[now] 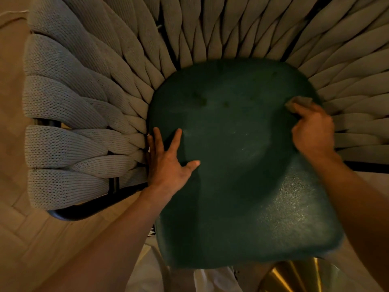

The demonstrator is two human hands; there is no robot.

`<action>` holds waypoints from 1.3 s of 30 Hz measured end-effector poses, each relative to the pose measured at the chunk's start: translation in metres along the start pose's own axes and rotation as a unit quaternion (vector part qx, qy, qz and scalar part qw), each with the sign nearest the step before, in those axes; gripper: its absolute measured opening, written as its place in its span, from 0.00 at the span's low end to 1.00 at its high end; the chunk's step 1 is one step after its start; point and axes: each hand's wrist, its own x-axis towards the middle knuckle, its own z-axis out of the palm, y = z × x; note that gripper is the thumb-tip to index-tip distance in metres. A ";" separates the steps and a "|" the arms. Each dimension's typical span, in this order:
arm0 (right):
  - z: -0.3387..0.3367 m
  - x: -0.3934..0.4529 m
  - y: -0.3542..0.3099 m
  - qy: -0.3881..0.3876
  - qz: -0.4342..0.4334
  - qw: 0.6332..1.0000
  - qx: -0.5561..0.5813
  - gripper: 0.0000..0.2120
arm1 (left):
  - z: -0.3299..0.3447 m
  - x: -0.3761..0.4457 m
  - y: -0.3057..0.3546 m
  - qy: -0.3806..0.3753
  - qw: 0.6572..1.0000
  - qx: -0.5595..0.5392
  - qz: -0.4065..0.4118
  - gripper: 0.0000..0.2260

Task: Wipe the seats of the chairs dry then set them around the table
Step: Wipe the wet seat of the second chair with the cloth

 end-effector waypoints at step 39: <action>0.026 0.016 -0.062 -0.072 -0.124 0.989 0.028 0.28 | -0.009 0.017 0.012 -0.013 0.997 0.081 0.012 0.46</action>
